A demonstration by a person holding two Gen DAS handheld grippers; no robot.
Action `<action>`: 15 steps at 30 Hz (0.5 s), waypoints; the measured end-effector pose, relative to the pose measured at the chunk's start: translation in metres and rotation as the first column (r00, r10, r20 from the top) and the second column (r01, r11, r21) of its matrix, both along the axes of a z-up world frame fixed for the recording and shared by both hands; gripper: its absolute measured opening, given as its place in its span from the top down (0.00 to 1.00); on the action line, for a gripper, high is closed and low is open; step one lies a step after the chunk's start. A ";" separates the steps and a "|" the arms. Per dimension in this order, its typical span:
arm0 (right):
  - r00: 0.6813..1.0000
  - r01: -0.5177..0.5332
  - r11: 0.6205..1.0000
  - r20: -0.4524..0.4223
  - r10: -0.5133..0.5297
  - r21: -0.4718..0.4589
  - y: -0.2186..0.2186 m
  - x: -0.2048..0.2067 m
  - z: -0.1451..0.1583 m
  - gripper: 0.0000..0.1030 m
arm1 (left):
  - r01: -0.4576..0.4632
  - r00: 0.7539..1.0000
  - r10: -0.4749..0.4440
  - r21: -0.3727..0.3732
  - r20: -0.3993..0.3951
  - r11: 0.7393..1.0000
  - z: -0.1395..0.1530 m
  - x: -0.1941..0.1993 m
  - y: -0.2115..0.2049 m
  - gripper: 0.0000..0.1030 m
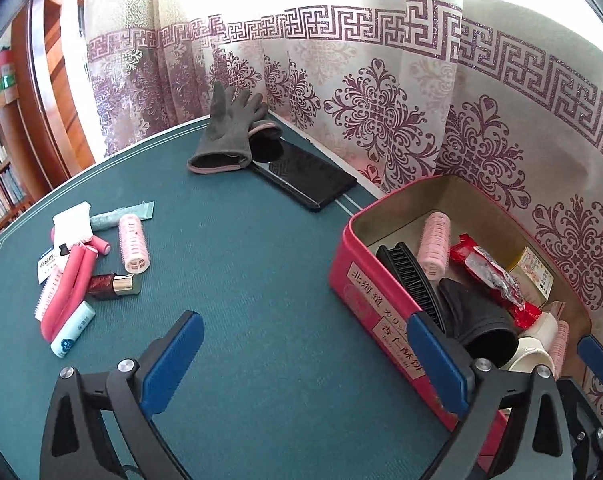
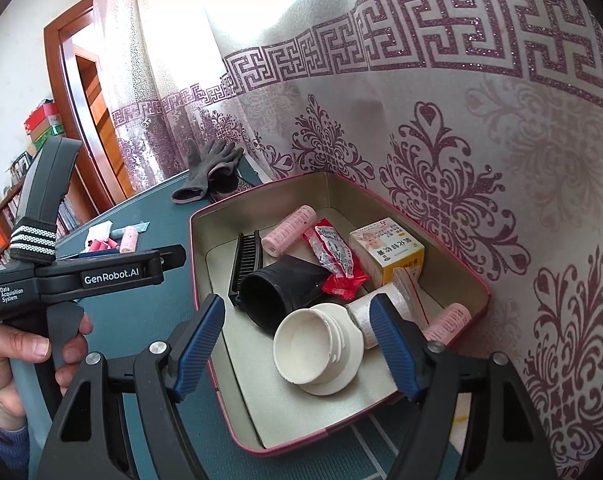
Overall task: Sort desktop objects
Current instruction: 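Lower the black comb into the tin box and open the left tool, then withdraw both tools from the tin box back over the table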
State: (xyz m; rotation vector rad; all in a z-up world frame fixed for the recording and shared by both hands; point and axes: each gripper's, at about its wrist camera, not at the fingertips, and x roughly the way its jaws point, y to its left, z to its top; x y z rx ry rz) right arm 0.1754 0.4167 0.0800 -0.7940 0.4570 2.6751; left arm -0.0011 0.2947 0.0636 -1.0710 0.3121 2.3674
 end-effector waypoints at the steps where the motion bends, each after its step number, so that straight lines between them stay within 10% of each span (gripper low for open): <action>1: 1.000 -0.001 1.000 0.001 0.001 -0.003 -0.001 0.000 0.000 0.24 | -0.005 1.000 0.005 -0.009 -0.004 1.000 -0.001 0.000 -0.002 0.01; 15: 0.998 -0.065 0.998 0.022 0.065 0.007 -0.038 -0.014 0.004 0.21 | -0.118 0.993 0.118 -0.039 0.007 0.992 -0.017 -0.007 -0.063 0.01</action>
